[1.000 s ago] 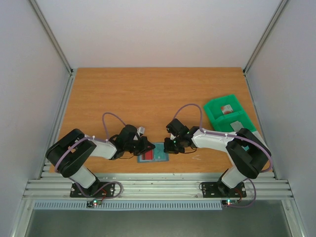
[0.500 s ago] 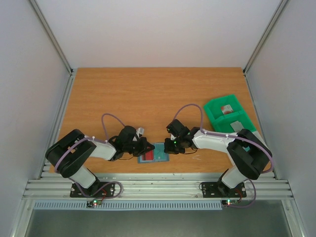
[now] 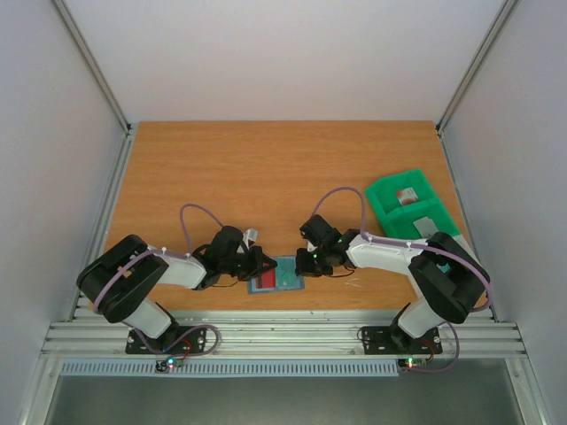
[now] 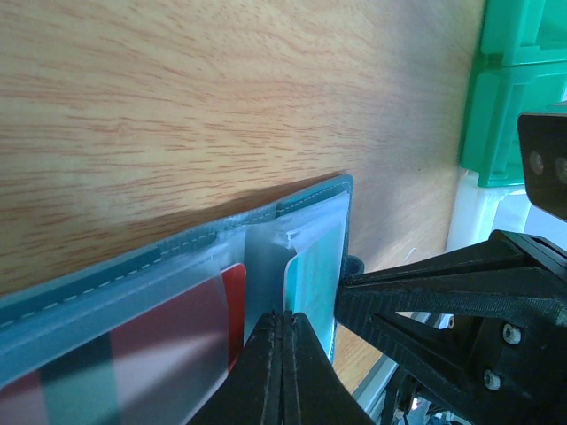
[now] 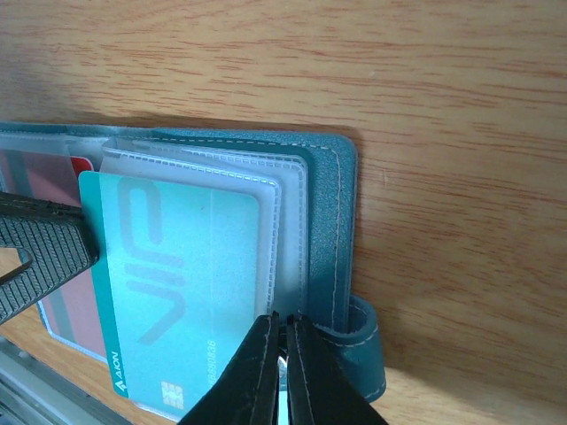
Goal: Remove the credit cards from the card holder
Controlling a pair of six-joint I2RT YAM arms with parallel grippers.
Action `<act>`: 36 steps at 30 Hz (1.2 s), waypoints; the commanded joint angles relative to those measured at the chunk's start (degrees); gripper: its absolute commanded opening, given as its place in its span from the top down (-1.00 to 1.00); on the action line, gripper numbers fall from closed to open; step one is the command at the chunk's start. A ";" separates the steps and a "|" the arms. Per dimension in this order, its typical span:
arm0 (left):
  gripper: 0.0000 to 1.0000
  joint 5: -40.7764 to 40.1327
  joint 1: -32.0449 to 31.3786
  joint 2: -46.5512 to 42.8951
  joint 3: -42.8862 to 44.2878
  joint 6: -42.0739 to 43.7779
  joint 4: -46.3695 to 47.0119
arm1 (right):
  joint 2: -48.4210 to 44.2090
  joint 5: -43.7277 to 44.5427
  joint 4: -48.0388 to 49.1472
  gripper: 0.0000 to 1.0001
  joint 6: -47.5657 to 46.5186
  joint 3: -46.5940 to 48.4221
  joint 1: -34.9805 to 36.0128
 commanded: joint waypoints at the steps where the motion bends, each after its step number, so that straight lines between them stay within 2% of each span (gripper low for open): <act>1: 0.99 0.37 0.16 -1.00 -0.66 0.96 1.98 | -1.10 1.27 -0.69 0.91 0.33 -1.19 -0.17; 4: 0.94 -0.19 0.13 -1.25 -0.80 0.84 1.74 | -1.60 0.93 -0.17 0.91 0.72 -1.29 -0.13; 7: 0.99 0.18 0.14 -1.07 -0.80 0.93 1.90 | -1.61 0.87 -0.11 0.91 0.89 -1.28 -0.13; 21: 0.99 2.26 1.48 -0.48 -2.12 0.28 4.19 | -3.38 -0.36 -0.35 0.90 2.21 -1.28 -0.13; 29: 0.99 2.96 1.53 -0.33 -1.43 -0.10 4.03 | -5.91 -3.58 0.88 0.78 2.75 0.50 -0.04; 36: 0.99 3.48 1.45 0.09 -0.85 -0.19 3.89 | -2.73 -6.09 3.72 0.75 3.27 2.09 0.93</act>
